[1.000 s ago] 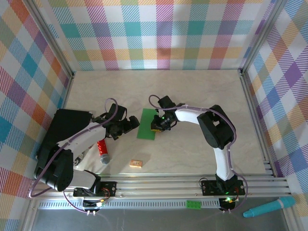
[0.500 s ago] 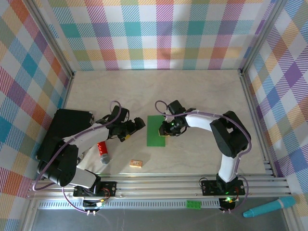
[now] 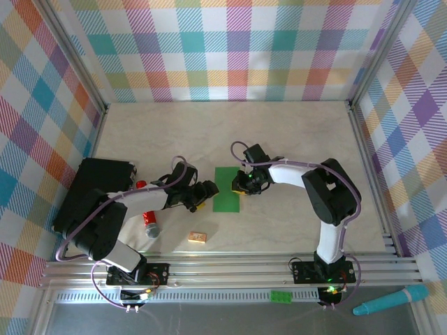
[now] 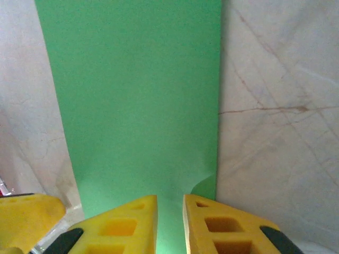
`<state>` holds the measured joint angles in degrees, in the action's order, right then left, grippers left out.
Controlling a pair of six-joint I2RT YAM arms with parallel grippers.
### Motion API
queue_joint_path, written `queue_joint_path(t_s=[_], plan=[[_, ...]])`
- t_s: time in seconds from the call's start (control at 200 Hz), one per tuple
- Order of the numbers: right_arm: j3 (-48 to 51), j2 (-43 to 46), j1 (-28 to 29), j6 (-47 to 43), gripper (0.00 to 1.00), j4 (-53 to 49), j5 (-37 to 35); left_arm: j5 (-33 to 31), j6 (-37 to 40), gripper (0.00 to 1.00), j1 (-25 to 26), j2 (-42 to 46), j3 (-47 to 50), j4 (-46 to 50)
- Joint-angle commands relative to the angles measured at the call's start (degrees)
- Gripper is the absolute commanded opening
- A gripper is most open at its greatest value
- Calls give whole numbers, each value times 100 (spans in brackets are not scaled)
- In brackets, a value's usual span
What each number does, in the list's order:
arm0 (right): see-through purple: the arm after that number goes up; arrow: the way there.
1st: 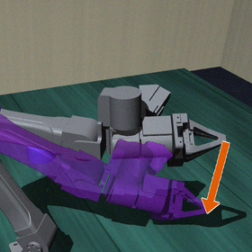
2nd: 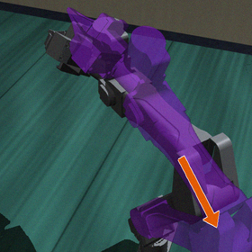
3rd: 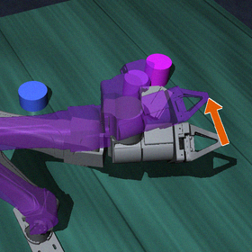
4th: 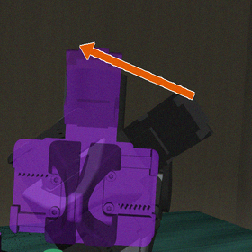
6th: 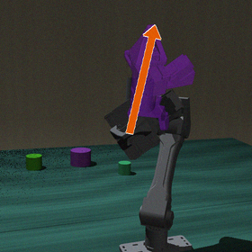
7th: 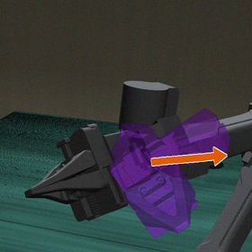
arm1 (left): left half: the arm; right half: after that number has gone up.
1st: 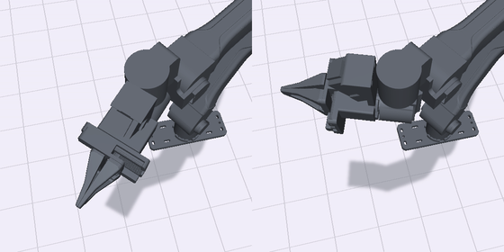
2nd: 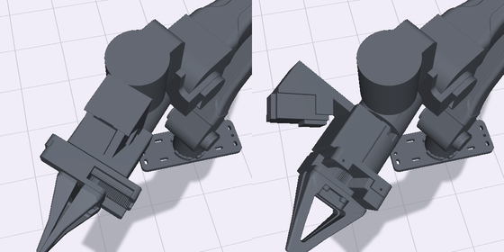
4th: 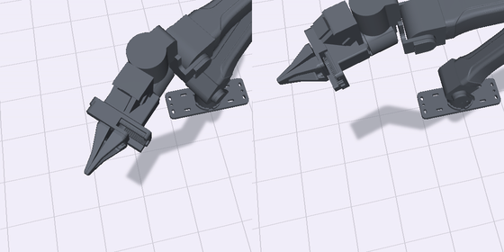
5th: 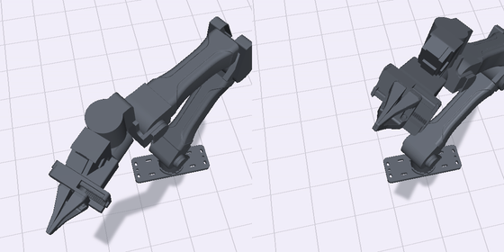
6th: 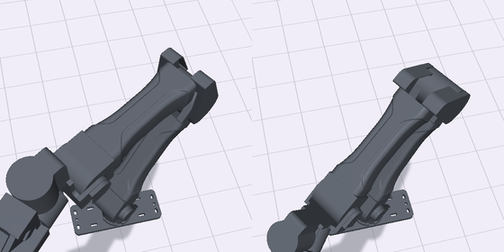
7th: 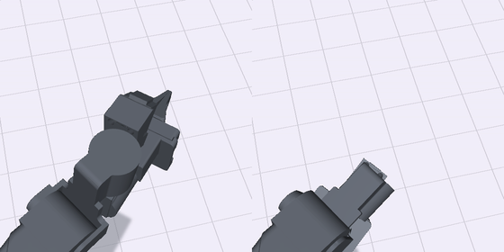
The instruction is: Fold a paper plane with a square sheet of paper (pick it up from the middle)
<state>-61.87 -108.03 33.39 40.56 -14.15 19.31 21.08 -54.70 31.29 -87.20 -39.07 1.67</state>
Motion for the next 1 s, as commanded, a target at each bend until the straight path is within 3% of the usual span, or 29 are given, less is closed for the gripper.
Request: queue_joint_path(t_s=[0.0,0.345,0.715,0.995], plan=[[99,-146,-68,179,22,-31,-20,237,1,65,44,-102,87,-90],[480,-321,-337,356,22,333,462,475,146,44,79,-278,13,-54],[491,-324,-412,326,22,373,593,545,409,36,88,-391,-195,106],[448,-333,-436,343,23,406,705,1102,418,36,88,-605,-443,-103]])
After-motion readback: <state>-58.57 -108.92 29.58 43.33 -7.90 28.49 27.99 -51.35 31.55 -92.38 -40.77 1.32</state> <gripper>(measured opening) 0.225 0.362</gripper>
